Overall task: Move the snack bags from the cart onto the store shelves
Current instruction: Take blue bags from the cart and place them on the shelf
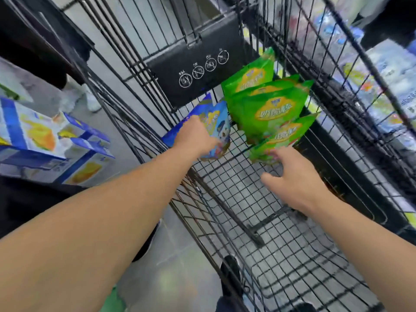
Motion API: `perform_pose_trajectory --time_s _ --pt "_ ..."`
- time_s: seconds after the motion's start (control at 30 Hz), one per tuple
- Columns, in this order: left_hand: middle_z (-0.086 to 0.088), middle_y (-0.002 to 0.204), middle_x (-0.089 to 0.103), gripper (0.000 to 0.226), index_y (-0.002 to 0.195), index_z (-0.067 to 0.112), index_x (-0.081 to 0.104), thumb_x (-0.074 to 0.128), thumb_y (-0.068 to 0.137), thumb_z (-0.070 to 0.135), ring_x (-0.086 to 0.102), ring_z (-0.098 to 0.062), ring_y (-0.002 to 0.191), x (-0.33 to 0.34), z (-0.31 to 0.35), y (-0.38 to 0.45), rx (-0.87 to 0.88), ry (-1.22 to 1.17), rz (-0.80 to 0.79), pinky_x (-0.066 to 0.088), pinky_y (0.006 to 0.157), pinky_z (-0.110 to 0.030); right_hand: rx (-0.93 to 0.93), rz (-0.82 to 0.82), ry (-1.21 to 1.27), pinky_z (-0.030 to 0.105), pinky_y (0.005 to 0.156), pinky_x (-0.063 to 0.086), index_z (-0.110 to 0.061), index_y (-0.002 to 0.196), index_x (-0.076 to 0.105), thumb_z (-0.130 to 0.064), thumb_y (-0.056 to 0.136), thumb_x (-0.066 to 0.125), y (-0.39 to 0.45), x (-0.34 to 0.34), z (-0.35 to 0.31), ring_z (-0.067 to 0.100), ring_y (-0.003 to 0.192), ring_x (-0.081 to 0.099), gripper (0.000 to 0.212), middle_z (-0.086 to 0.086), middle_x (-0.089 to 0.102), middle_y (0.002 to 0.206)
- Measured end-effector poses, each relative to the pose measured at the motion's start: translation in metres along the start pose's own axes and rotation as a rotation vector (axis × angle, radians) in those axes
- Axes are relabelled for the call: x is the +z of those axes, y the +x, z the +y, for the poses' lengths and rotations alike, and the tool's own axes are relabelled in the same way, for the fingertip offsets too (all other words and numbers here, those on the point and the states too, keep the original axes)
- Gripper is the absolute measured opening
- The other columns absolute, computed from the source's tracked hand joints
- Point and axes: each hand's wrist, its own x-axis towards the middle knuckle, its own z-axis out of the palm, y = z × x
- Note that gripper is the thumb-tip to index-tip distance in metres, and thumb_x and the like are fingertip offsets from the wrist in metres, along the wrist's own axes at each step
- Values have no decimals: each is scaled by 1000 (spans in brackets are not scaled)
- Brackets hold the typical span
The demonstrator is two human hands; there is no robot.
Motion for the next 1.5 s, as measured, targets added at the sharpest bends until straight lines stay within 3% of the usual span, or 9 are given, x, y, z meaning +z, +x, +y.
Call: perform_pose_trajectory --time_s 0.1,0.27,0.47,0.63,0.93,1.03,1.2,1.37,1.5 --pt "-10 137 51 65 135 7 45 69 83 36 50 -31 126 10 -3 16 -1 125 -49 44 93 -37 6 -13 0 31 106 37 -18 137 50 -24 85 65 7 10 -4 18 127 48 55 2 52 138" --pt "-10 106 60 22 104 5 58 63 86 15 59 -29 97 16 8 10 91 435 -132 42 67 -32 -7 -34 -27 27 106 34 -18 137 51 -23 84 66 8 22 -7 15 127 47 56 1 51 137" --pt "-6 72 51 18 64 13 44 55 78 19 50 -25 65 3 8 -16 101 146 -100 33 49 -27 12 -12 -14 29 105 36 -19 135 53 -24 82 66 5 22 -10 15 123 50 55 0 53 134" --pt "-4 61 56 21 61 13 50 57 79 21 53 -22 55 -13 7 -68 104 43 -247 37 47 -25 84 11 87 33 104 39 -19 137 51 -21 81 68 -11 27 -12 20 124 51 58 3 53 137" --pt "-20 71 67 18 80 -5 67 60 82 11 61 -22 56 -10 35 -142 265 -42 -805 49 49 -21 263 -12 431 32 89 49 -26 146 39 -5 82 61 -47 30 30 13 114 55 71 -15 46 132" --pt "-5 67 65 22 83 2 68 67 81 24 59 -18 57 -4 44 -148 472 225 -792 51 59 -29 240 -69 689 22 76 51 -25 135 49 -7 71 69 -59 25 49 9 99 65 69 -9 61 127" --pt "1 60 53 19 72 14 63 67 82 30 51 -20 61 9 56 -156 686 539 -603 48 63 -33 219 46 534 19 70 50 -19 98 69 -7 82 72 -73 0 79 6 82 70 20 -4 75 95" --pt "3 53 51 19 65 19 62 72 80 27 46 -9 52 15 60 -148 586 225 -293 37 52 -27 169 160 456 20 70 51 -28 90 64 -11 90 65 -95 -24 91 6 74 64 17 -12 70 86" --pt "-8 75 61 6 70 22 73 78 70 20 51 -21 75 27 64 -149 275 -659 -308 42 73 -38 117 313 641 35 82 54 -27 96 68 -20 92 63 -114 -48 100 18 91 70 9 -5 74 96"
